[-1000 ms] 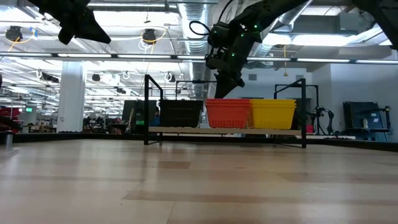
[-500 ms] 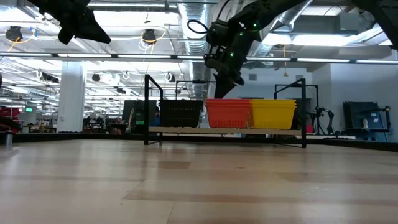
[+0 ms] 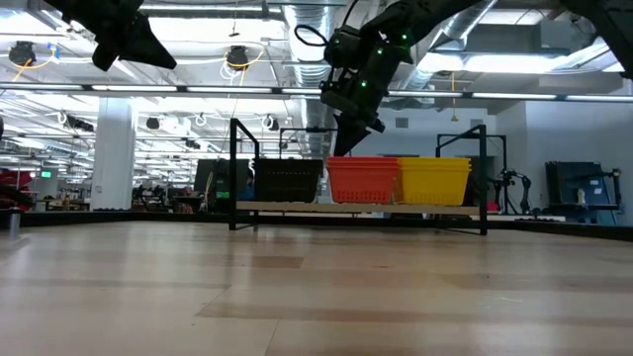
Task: Stack baskets on shelf by color
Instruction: Adjust the stacked orange bins
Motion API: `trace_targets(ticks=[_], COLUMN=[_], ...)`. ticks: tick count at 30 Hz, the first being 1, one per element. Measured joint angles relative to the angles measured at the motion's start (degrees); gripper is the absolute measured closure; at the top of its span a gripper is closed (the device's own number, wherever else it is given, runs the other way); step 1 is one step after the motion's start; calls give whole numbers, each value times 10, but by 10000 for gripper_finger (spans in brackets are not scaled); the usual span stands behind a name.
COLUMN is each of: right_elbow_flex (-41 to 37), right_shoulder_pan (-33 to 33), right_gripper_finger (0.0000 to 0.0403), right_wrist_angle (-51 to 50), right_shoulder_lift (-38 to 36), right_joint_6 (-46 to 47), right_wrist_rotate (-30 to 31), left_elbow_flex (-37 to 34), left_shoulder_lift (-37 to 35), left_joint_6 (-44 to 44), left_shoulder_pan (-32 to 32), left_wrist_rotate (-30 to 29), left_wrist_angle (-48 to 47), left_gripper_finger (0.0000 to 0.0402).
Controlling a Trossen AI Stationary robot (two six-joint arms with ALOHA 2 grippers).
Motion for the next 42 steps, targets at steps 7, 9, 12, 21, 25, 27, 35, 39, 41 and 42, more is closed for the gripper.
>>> trace_targets(ticks=[7, 9, 12, 21, 25, 27, 35, 39, 41, 42], right_elbow_flex=[0, 0, 0, 0, 1, -1, 27, 53, 76, 89], right_shoulder_pan=[-32, -52, -83, -121, -110, -108, -101, -96, -98, -102], right_gripper_finger=[403, 403, 403, 403, 403, 403, 403, 403, 403, 403], right_wrist_angle=[14, 22, 17, -5, 4, -3, -14, -18, -18, -22], right_shoulder_lift=[0, 0, 0, 0, 14, 23, 82, 96, 93, 88], right_joint_6=[-18, -16, -15, -9, -9, -10, -19, -33, -43, -46], right_wrist_rotate=[1, 2, -18, -54, -73, -76, -85, -77, -56, -50], left_elbow_flex=[0, 0, 0, 0, 0, 0, 0, 0, 0, 0], left_shoulder_lift=[0, 0, 0, 0, 0, 0, 0, 0, 0, 0], left_joint_6=[0, 0, 0, 10, 14, 14, 10, 8, 5, 4], left_shoulder_pan=[0, 0, 0, 0, 0, 0, 0, 0, 0, 0], left_wrist_rotate=[1, 4, 4, 4, 3, 3, 4, 4, 4, 4], left_wrist_angle=[0, 0, -2, -5, -5, -5, -5, -5, -5, -5], left_gripper_finger=[401, 401, 401, 401, 401, 401, 401, 401, 401, 401])
